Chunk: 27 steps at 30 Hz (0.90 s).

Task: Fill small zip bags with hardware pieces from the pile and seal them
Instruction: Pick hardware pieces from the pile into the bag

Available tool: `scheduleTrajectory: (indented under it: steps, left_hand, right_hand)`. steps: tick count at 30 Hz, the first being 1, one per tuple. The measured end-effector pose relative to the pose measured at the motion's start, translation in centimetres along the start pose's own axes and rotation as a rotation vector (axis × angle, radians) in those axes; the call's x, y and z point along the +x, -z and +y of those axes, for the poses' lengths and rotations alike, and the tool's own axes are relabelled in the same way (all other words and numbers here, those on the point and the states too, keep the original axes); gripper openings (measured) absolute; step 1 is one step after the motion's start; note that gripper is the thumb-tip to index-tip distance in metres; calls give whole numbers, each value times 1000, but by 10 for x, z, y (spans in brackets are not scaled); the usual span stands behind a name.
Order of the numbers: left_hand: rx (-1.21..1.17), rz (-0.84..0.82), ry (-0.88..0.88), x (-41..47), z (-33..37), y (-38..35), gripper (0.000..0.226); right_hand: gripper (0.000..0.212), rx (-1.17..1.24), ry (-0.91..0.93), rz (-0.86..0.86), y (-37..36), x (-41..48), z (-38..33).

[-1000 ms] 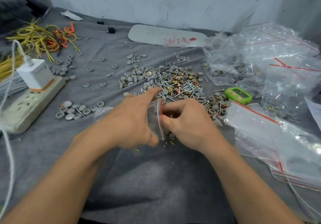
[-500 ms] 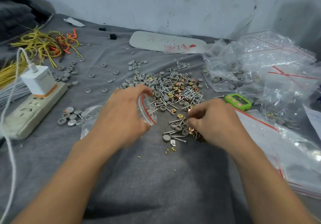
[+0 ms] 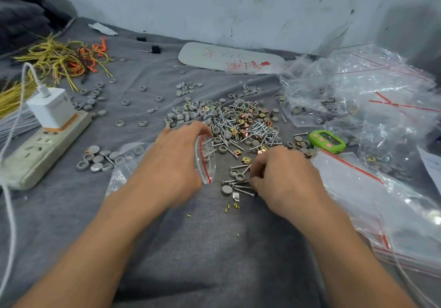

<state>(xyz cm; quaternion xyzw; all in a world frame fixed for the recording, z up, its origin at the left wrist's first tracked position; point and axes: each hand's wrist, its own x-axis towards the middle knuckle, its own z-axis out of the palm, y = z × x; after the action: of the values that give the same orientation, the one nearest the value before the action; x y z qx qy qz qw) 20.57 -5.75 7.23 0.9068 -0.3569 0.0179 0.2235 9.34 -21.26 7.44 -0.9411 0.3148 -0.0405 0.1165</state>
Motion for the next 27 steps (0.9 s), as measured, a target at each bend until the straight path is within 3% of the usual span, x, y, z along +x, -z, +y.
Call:
scheduleTrajectory:
  steps: [6, 9, 12, 14, 20, 25, 27]
  left_hand:
    - [-16, 14, -54, 2, 2, -1, 77]
    - [-9, 11, -64, 2, 1, -2, 77]
    - [-28, -4, -65, 3, 1, -4, 75]
    - [-40, -6, -67, 4, 4, -5, 67]
    - [-156, -35, -50, 2, 12, -2, 59]
    - [-250, -38, 20, 4, 4, 1, 52]
    - [-323, -27, 32, 4, 3, 3, 53]
  right_hand:
    - [19, 16, -6, -28, 0, -3, 0]
    - [27, 63, 33, 61, -2, -1, 1]
    - [22, 466, 80, 205, -3, 5, -3]
    - [21, 692, 114, 199, -4, 6, -14]
    - [19, 907, 186, 24, -15, 8, -38]
    - [46, 1130, 358, -133, -13, 11, -44]
    - [52, 1210, 322, -46, -10, 12, -40]
